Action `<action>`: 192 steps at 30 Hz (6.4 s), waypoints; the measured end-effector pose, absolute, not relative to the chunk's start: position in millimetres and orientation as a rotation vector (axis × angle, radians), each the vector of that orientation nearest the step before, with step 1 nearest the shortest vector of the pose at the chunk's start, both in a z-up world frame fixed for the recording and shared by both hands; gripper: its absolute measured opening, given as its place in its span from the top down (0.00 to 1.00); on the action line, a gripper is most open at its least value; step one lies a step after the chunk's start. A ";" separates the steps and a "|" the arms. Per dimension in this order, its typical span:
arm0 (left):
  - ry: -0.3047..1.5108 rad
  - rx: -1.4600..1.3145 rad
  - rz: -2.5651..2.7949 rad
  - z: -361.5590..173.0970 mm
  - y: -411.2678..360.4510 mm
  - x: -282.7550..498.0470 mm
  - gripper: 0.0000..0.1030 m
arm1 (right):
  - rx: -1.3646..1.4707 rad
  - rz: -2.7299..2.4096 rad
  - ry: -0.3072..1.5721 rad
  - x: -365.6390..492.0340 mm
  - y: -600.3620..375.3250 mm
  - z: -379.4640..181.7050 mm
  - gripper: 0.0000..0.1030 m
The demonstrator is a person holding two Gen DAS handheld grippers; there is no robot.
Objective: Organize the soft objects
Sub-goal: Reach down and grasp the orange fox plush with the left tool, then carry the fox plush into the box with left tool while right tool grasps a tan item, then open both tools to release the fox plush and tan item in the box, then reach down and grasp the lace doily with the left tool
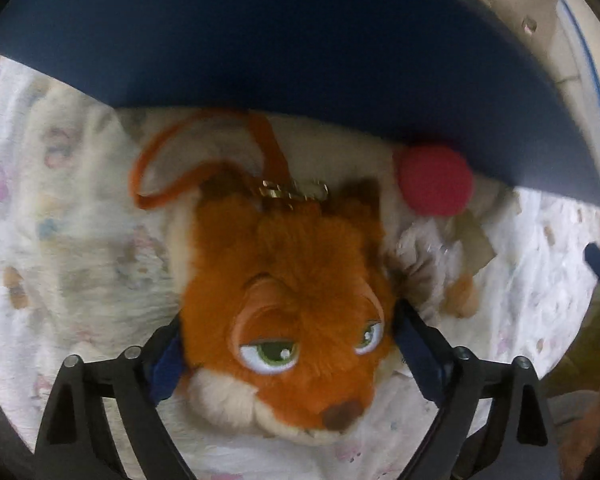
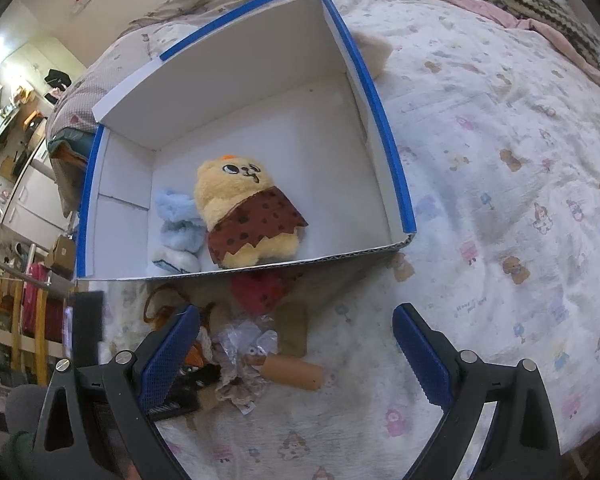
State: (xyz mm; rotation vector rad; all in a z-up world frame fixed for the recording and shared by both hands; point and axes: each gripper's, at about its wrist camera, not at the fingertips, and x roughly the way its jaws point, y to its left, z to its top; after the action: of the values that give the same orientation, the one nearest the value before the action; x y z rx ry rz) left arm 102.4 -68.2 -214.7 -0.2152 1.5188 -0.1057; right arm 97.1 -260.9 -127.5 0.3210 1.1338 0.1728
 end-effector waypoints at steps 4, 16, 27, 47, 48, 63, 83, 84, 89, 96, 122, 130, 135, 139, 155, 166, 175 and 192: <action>1.489 -0.128 -0.107 -216.1 -80.4 98.7 0.15 | 0.325 0.176 1.139 98.5 -260.2 -128.1 0.00; 1.503 -0.147 -0.065 -188.8 -35.7 83.0 0.25 | 0.334 0.227 1.238 100.6 -249.6 -146.2 0.00; 1.501 -0.098 0.024 -201.7 -38.8 86.5 0.18 | 0.464 0.223 1.513 102.1 -249.8 -209.3 0.51; 1.439 -0.087 -0.002 -175.5 -17.2 89.4 0.28 | 0.324 0.272 1.517 96.9 -219.4 -217.6 0.90; 1.428 -0.081 -0.008 -171.1 -14.9 89.2 0.28 | 0.317 0.277 1.504 94.6 -218.8 -214.1 0.90; 1.185 -0.168 -0.018 -84.4 16.0 23.0 0.36 | 0.347 0.451 1.178 49.8 -219.6 -104.7 0.90; 1.133 -0.159 -0.164 -75.1 -6.3 40.5 0.71 | 0.401 0.449 1.093 54.0 -239.7 -88.3 0.90; 1.107 -0.148 -0.165 -64.4 -8.5 39.2 0.71 | 0.403 0.447 1.086 54.7 -240.5 -85.8 0.90; 0.992 -0.124 -0.144 -21.5 -11.1 43.4 0.71 | 0.411 0.452 1.036 61.8 -242.1 -67.3 0.90; 0.857 -0.099 -0.117 22.2 -8.2 68.7 0.71 | 0.359 0.439 0.935 84.7 -241.7 -29.2 0.90; 0.908 -0.037 -0.068 -66.5 -35.8 196.4 0.70 | 0.162 0.300 0.987 182.4 -211.0 -95.8 0.90; 0.916 -0.039 -0.057 -86.8 -29.1 211.2 0.69 | 0.145 0.205 1.033 197.6 -219.6 -115.0 0.89; 0.940 -0.045 -0.045 -96.7 -26.2 216.0 0.69 | 0.187 0.197 1.040 201.9 -226.4 -118.0 0.87; 0.906 -0.009 -0.048 -91.9 -30.9 211.1 0.68 | 0.198 0.207 1.022 202.7 -225.6 -114.1 0.50; 0.813 0.056 -0.001 -67.2 -39.8 192.4 0.31 | 0.242 0.248 0.925 194.7 -226.3 -93.1 0.10; 0.797 0.019 0.049 -43.9 -9.3 138.8 0.30 | 0.268 0.290 0.917 150.9 -230.6 -72.9 0.10; 0.830 -0.040 0.086 -45.6 14.6 81.0 0.30 | 0.211 0.298 0.937 90.7 -231.8 -69.8 0.10; 1.161 -0.069 -0.061 -135.6 -26.8 58.6 0.30 | 0.457 0.180 1.298 89.0 -262.4 -155.8 0.10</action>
State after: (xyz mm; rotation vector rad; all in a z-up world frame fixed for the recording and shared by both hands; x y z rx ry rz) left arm 58.6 -26.8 -135.6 -0.0686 1.1608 -0.0610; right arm 89.0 -262.4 -155.8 0.4566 1.2975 0.1802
